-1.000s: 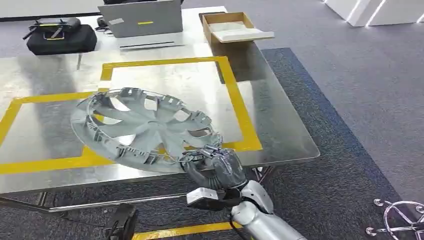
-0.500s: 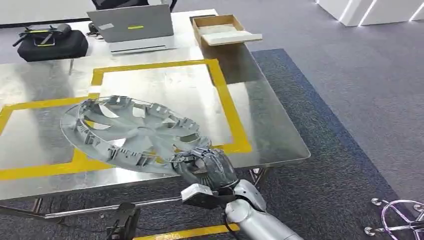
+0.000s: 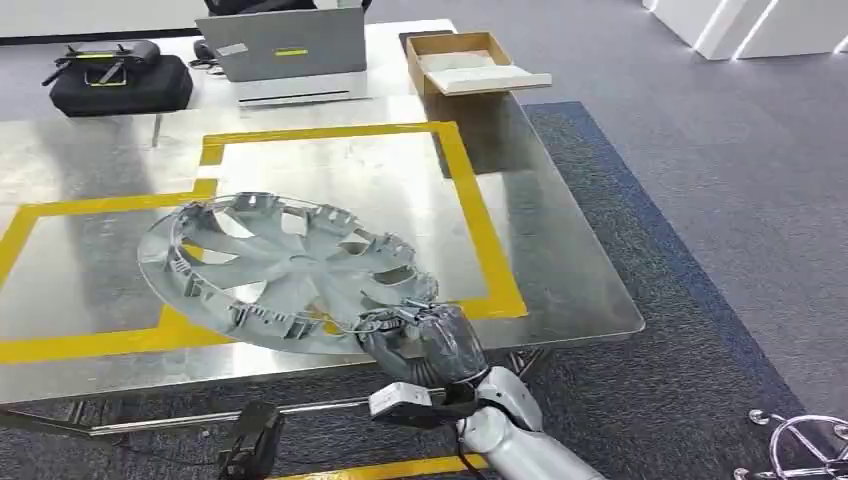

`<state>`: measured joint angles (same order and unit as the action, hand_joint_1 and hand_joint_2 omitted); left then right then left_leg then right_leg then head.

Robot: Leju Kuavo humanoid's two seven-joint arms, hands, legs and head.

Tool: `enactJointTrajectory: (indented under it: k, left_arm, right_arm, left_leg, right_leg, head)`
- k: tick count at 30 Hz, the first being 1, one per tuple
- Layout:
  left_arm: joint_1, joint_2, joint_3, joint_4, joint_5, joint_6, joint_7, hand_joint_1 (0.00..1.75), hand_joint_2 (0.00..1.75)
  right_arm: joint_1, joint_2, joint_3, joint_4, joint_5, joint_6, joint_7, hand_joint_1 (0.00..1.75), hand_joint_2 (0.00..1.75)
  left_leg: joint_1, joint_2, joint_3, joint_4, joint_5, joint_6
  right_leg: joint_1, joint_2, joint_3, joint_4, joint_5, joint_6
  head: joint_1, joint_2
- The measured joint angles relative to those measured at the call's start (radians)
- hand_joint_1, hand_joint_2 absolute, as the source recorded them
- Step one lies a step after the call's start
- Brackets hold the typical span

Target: Take the parts from the cabinet and place them on the table.

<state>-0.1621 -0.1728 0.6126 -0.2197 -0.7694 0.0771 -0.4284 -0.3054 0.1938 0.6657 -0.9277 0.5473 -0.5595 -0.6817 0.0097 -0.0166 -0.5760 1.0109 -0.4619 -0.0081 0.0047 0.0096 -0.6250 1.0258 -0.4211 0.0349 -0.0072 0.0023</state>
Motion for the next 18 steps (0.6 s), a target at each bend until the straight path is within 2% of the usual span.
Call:
enactJointTrajectory:
  k: [2,3,4,5,6,8,9,10,11,13,14,15,16,18]
  left_arm:
    - [0.004,-0.004,0.0,0.0,0.002,0.0,0.0,0.0,0.0]
    - [0.004,-0.006,-0.001,0.0,0.002,0.0,0.0,0.0,0.0]
    - [0.004,-0.006,-0.002,0.0,0.001,0.0,0.0,0.0,0.0]
    - [0.004,-0.006,-0.004,0.0,-0.003,0.0,0.0,0.0,0.0]
    - [0.002,-0.006,-0.005,0.0,-0.004,0.0,0.0,0.0,0.0]
    - [0.001,-0.006,-0.007,0.0,-0.005,0.0,0.001,0.0,0.0]
    - [0.003,-0.006,-0.008,0.0,-0.005,0.0,0.003,0.0,0.0]
    - [0.005,-0.006,-0.008,0.0,-0.005,0.0,0.004,0.0,0.0]
    - [0.005,-0.006,-0.009,0.0,-0.005,0.0,0.004,0.0,0.0]
    - [0.005,-0.005,-0.009,0.0,-0.005,0.0,0.004,0.0,0.0]
    - [0.005,-0.006,-0.009,0.0,-0.005,0.0,0.004,0.0,0.0]
    - [0.003,-0.011,-0.01,0.0,-0.005,0.0,0.005,0.0,0.0]
    - [0.002,-0.011,-0.01,0.0,-0.005,0.0,0.005,0.0,0.0]
    - [0.006,-0.014,-0.01,0.0,-0.005,0.0,0.006,0.0,0.0]
  right_arm:
    - [0.005,-0.001,0.0,0.0,0.073,-0.083,0.009,1.75,1.75]
    - [0.003,-0.001,-0.003,0.0,0.129,-0.092,0.02,1.75,1.75]
    - [0.002,-0.001,-0.01,-0.002,0.184,-0.094,0.024,1.75,1.75]
    - [0.002,-0.001,-0.015,-0.003,0.24,-0.095,0.019,1.75,1.75]
    - [0.005,0.0,-0.022,-0.003,0.29,-0.095,0.009,1.75,1.75]
    - [0.02,0.002,-0.037,-0.003,0.337,-0.096,-0.005,1.75,1.75]
    - [0.027,0.002,-0.041,-0.003,0.341,-0.096,-0.006,1.75,1.75]
    - [0.031,0.002,-0.048,-0.003,0.343,-0.096,-0.007,1.75,1.75]
    - [0.032,0.002,-0.055,-0.003,0.344,-0.096,-0.007,1.75,1.75]
    - [0.031,0.003,-0.066,-0.004,0.346,-0.096,-0.006,1.75,1.75]
    - [0.031,0.003,-0.07,-0.004,0.347,-0.096,-0.006,1.75,1.75]
    - [0.03,0.004,-0.073,-0.004,0.348,-0.096,-0.006,1.75,1.75]
    - [0.03,0.004,-0.076,-0.005,0.348,-0.096,-0.006,1.75,1.75]
    - [0.032,0.004,-0.079,-0.005,0.344,-0.097,-0.007,1.75,1.75]
  left_leg:
    - [0.004,0.001,-0.001,-0.007,0.004,-0.011]
    - [0.004,0.002,0.003,-0.011,0.004,-0.018]
    - [0.005,0.003,0.004,-0.009,-0.004,-0.024]
    - [0.004,0.005,-0.003,0.015,-0.022,-0.029]
    - [0.004,0.006,-0.034,0.077,-0.057,-0.032]
    - [0.005,0.006,-0.12,0.238,-0.126,-0.037]
    - [0.005,0.006,-0.15,0.287,-0.135,-0.039]
    - [0.005,0.006,-0.157,0.29,-0.118,-0.04]
    - [0.007,0.006,-0.143,0.249,-0.078,-0.041]
    - [0.011,0.008,-0.064,0.08,0.021,-0.042]
    - [0.013,0.011,-0.034,0.017,0.036,-0.045]
    - [0.01,0.007,-0.025,-0.006,0.022,-0.041]
    - [0.011,0.005,-0.031,0.002,0.023,-0.028]
    - [0.006,0.005,-0.031,0.002,0.021,-0.014]
  right_leg:
    - [0.004,0.004,-0.007,0.004,0.001,-0.007]
    - [0.005,0.006,-0.006,0.0,0.002,-0.014]
    - [-0.005,0.005,0.003,-0.011,0.007,-0.02]
    - [-0.006,0.006,0.008,-0.015,0.005,-0.024]
    - [-0.006,0.005,0.009,-0.015,0.004,-0.029]
    - [-0.005,0.003,0.01,-0.015,0.001,-0.033]
    - [-0.005,0.002,0.01,-0.015,0.0,-0.033]
    - [-0.005,0.002,0.011,-0.015,-0.002,-0.033]
    - [-0.005,0.002,0.013,-0.014,-0.003,-0.031]
    - [-0.009,0.004,0.018,-0.01,-0.008,-0.023]
    - [-0.007,0.005,0.018,-0.008,-0.012,-0.017]
    - [0.002,0.008,0.01,0.003,-0.015,-0.012]
    - [0.002,0.008,0.008,-0.001,-0.012,-0.009]
    - [-0.001,0.007,0.012,-0.006,-0.011,-0.002]
  head:
    - [-0.002,0.0]
    - [-0.002,0.0]
    - [-0.002,0.0]
    - [-0.005,0.0]
    - [-0.01,0.0]
    - [-0.011,0.0]
    - [-0.012,0.0]
    - [-0.011,0.0]
    - [-0.013,0.0]
    - [-0.012,0.0]
    - [-0.013,0.0]
    - [-0.018,0.0]
    - [-0.014,0.0]
    - [-0.011,0.0]
